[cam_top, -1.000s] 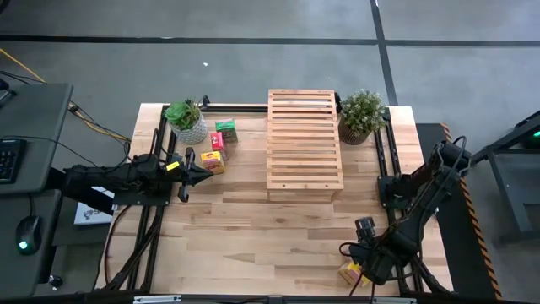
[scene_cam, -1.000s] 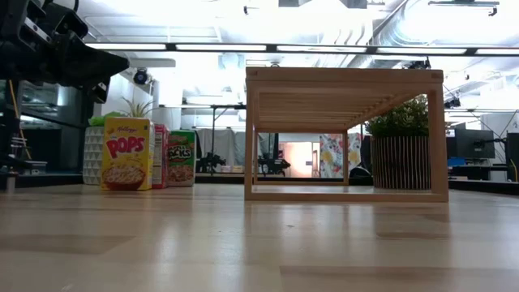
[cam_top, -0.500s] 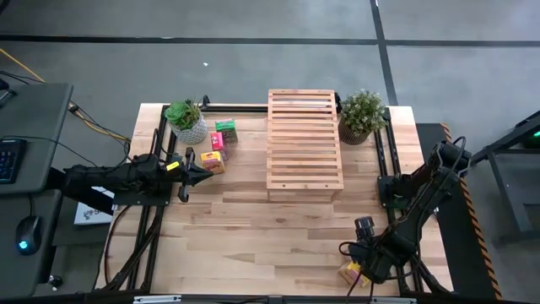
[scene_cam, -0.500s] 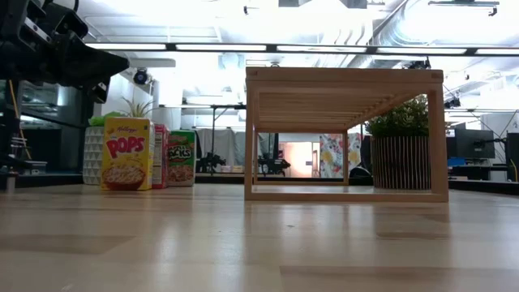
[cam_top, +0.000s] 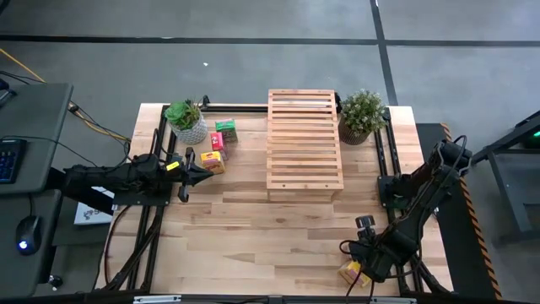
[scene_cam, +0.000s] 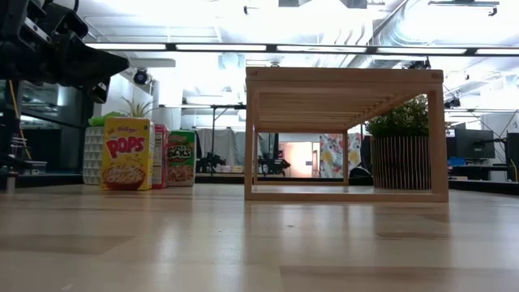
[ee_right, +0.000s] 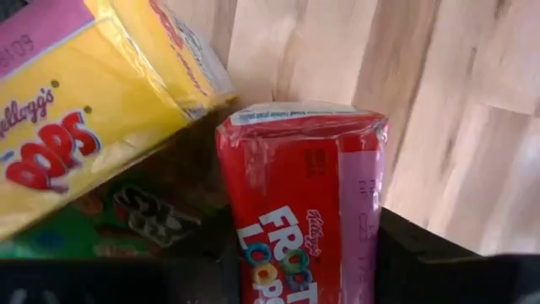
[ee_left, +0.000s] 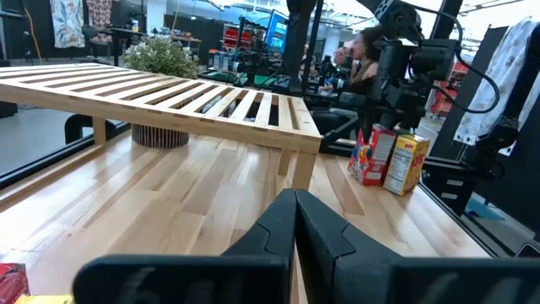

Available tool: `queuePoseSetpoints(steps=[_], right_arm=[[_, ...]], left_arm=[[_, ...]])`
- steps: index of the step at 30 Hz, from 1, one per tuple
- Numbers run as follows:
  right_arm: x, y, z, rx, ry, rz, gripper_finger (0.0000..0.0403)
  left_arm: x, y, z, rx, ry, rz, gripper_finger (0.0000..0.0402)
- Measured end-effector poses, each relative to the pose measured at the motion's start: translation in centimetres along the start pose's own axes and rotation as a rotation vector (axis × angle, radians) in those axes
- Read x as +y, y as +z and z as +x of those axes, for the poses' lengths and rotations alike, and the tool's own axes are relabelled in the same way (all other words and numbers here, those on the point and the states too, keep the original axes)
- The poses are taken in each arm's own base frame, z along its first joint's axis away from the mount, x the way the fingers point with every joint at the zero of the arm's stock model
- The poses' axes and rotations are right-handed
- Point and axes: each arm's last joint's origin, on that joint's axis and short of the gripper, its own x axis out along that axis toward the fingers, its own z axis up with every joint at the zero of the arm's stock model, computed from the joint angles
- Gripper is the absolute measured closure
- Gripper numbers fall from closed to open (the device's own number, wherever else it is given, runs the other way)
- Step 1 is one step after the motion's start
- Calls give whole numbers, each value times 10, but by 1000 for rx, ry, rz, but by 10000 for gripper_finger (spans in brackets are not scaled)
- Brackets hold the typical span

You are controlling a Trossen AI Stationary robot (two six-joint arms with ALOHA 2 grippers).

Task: Stack cereal on shelf
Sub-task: Put the bottom red cereal box on the shelf

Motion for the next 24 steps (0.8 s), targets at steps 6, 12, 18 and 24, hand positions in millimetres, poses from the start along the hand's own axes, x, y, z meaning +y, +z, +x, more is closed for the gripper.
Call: queuePoseSetpoints(steps=[6, 12, 18, 24], right_arm=[[-23, 5, -52, -6, -32, 29, 255], [-62, 9, -150, -199, 10, 186, 256], [-110, 16, -226, -512, 82, 731, 256], [-155, 21, -242, -588, 70, 1172, 256]], left_arm=[[0, 0, 0, 0, 0, 0, 401], [0, 0, 0, 0, 0, 0, 401], [0, 0, 0, 0, 0, 0, 401], [0, 0, 0, 0, 1, 0, 401]])
